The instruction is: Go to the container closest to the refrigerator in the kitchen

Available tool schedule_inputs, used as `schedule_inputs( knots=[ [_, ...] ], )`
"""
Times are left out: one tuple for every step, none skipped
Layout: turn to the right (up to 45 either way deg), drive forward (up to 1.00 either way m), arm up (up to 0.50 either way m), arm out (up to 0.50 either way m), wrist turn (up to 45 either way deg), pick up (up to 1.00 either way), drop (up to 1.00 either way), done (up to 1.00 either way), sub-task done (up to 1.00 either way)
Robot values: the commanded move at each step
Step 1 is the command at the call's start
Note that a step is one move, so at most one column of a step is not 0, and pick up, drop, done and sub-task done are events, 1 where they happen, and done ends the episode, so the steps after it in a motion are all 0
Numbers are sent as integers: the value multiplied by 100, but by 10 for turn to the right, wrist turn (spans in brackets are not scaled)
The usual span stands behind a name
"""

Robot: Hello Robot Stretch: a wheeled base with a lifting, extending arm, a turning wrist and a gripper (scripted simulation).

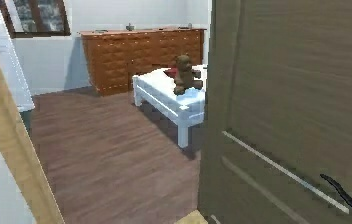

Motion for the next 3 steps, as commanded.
schedule_inputs(
  knots=[
    [0, 90, 0, 0, 0, 0, 0, 0, 0],
    [-330, 0, 0, 0, 0, 0, 0, 0, 0],
    [0, 30, 0, 0, 0, 0, 0, 0, 0]
  ],
)
